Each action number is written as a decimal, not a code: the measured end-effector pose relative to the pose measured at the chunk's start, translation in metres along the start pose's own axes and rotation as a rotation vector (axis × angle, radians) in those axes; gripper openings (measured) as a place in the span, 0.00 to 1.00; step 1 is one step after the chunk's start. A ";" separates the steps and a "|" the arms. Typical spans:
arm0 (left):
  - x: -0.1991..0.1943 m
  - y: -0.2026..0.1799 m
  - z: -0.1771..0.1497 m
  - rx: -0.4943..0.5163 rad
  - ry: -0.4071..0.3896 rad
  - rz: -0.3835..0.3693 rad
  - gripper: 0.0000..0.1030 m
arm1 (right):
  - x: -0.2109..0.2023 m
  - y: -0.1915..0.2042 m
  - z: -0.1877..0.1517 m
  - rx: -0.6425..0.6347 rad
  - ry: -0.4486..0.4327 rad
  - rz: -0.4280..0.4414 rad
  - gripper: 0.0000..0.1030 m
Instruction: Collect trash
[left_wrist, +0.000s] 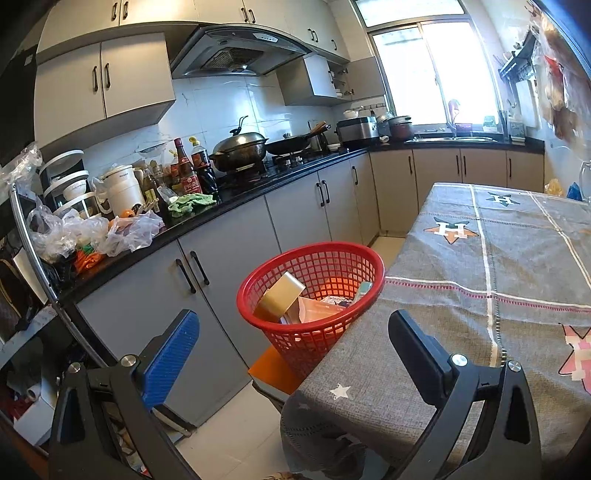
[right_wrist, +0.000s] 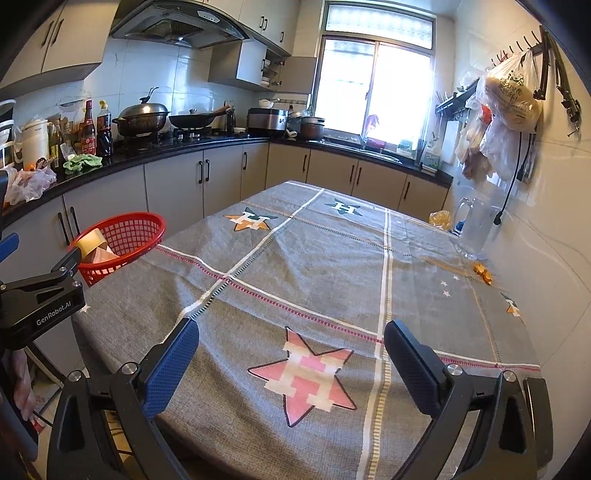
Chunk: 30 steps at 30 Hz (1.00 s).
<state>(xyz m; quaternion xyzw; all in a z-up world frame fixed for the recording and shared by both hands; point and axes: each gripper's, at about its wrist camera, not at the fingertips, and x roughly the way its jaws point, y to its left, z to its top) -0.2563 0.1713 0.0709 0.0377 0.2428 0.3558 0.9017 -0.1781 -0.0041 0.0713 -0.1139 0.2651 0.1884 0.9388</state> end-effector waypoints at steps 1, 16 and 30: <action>0.000 -0.001 0.000 0.001 0.000 -0.001 0.99 | 0.000 0.000 0.000 -0.001 0.001 0.001 0.99; 0.003 0.001 -0.001 0.004 0.006 0.001 0.99 | 0.006 0.002 -0.004 -0.016 0.019 0.003 0.99; 0.005 0.003 -0.003 0.005 0.011 0.001 0.99 | 0.009 0.002 -0.004 -0.017 0.031 0.005 0.99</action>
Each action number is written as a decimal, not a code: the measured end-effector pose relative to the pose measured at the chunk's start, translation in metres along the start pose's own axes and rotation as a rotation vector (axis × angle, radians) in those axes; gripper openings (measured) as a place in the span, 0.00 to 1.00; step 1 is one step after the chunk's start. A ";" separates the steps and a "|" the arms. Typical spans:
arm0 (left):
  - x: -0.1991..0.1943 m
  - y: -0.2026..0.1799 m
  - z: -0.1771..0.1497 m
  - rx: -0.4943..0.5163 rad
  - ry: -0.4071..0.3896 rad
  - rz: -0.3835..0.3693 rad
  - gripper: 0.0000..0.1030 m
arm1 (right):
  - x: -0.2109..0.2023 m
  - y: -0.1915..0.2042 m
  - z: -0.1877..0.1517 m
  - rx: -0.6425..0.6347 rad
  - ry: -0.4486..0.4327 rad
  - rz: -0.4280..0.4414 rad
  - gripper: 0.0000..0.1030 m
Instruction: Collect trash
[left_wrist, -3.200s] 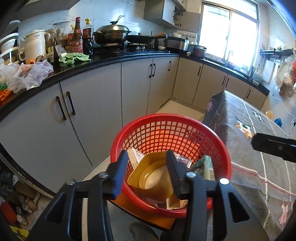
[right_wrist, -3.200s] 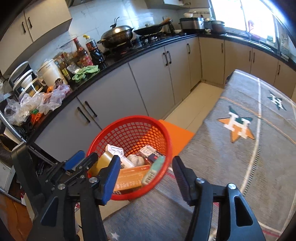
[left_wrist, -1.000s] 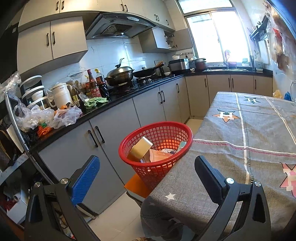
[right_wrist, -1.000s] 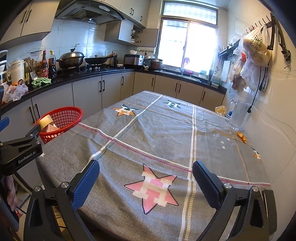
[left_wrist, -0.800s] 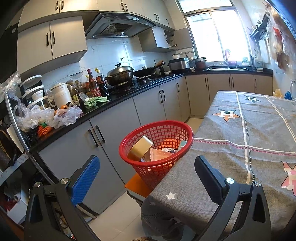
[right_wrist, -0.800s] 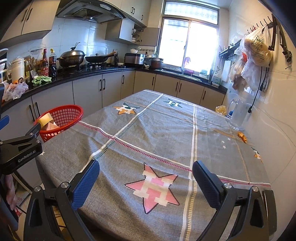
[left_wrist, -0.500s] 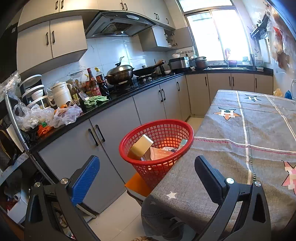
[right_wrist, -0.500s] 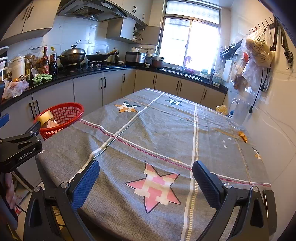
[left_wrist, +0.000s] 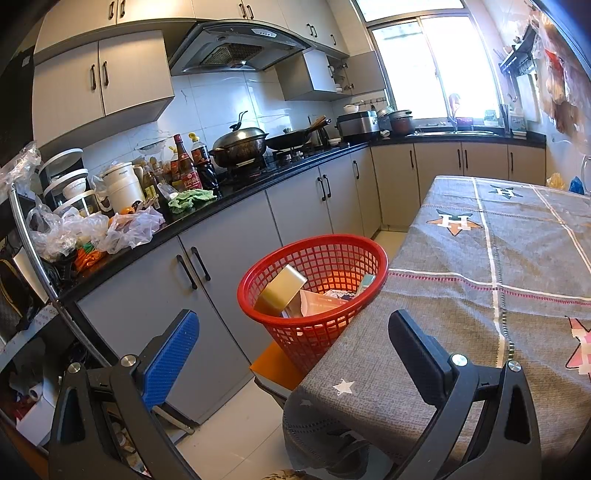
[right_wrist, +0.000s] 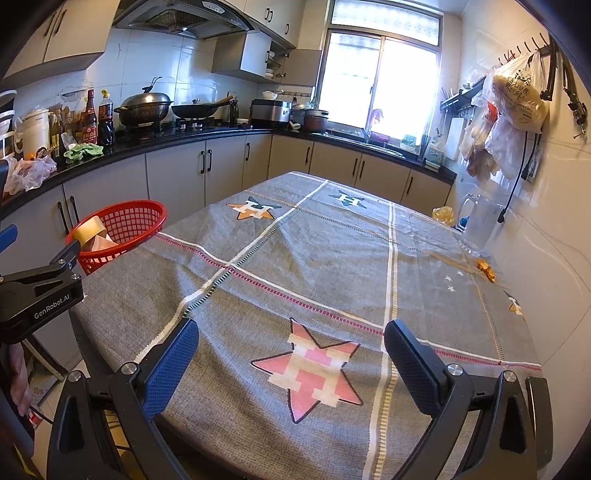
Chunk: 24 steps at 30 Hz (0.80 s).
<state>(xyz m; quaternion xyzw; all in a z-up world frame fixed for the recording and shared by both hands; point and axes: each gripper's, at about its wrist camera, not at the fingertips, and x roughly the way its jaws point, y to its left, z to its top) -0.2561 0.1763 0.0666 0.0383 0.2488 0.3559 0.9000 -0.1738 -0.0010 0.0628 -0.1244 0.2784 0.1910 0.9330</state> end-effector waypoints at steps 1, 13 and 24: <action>0.001 0.001 -0.001 0.001 0.002 -0.001 0.99 | 0.000 0.000 0.000 0.001 0.002 0.002 0.99; 0.003 0.004 -0.003 0.003 0.008 -0.004 0.99 | 0.002 0.001 -0.002 -0.001 0.010 0.003 0.99; 0.003 0.002 -0.003 0.006 0.008 -0.003 0.99 | 0.003 0.001 -0.001 -0.003 0.013 0.004 0.99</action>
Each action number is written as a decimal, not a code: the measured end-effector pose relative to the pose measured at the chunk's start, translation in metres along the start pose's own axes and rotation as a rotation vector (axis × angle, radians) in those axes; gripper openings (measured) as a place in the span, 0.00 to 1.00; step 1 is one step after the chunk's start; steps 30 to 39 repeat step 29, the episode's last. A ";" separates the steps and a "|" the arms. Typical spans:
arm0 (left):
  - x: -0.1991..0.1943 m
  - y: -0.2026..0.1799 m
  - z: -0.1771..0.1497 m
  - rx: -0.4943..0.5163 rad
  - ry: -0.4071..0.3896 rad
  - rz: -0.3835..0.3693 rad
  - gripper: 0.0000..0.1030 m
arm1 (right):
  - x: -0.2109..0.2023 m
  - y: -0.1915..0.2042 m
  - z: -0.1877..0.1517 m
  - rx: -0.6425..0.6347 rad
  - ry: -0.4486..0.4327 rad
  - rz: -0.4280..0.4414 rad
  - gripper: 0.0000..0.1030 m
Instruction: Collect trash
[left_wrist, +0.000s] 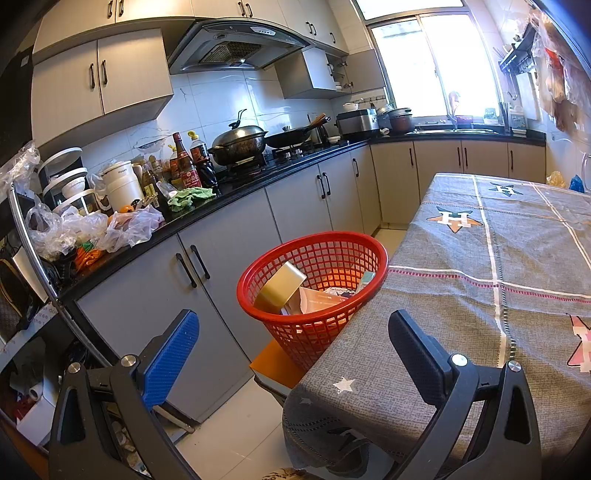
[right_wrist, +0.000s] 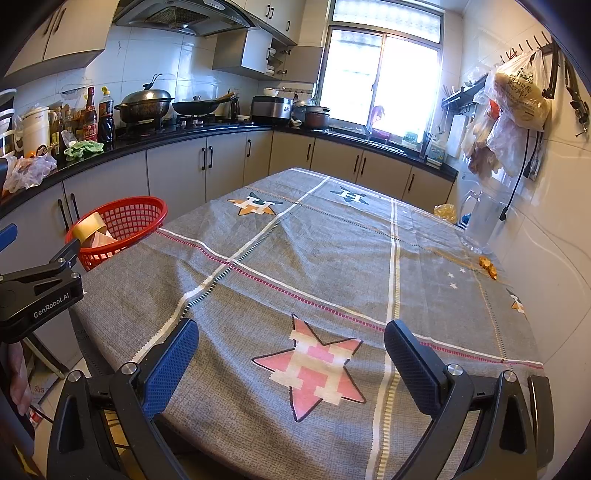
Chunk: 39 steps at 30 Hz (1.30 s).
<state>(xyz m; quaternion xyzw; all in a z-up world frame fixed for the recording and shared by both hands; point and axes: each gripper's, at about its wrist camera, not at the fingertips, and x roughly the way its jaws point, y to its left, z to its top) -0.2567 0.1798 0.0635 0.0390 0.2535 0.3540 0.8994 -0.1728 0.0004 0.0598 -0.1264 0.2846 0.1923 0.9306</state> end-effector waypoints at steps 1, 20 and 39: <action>0.000 0.000 0.000 -0.001 0.000 -0.001 0.99 | 0.000 0.000 0.000 0.000 0.000 -0.001 0.99; 0.003 -0.003 -0.002 0.016 0.004 -0.008 0.99 | 0.005 0.001 -0.003 0.006 0.010 0.006 0.99; 0.005 -0.022 0.002 0.053 0.016 -0.036 0.99 | 0.017 -0.022 -0.004 0.076 0.040 0.004 0.99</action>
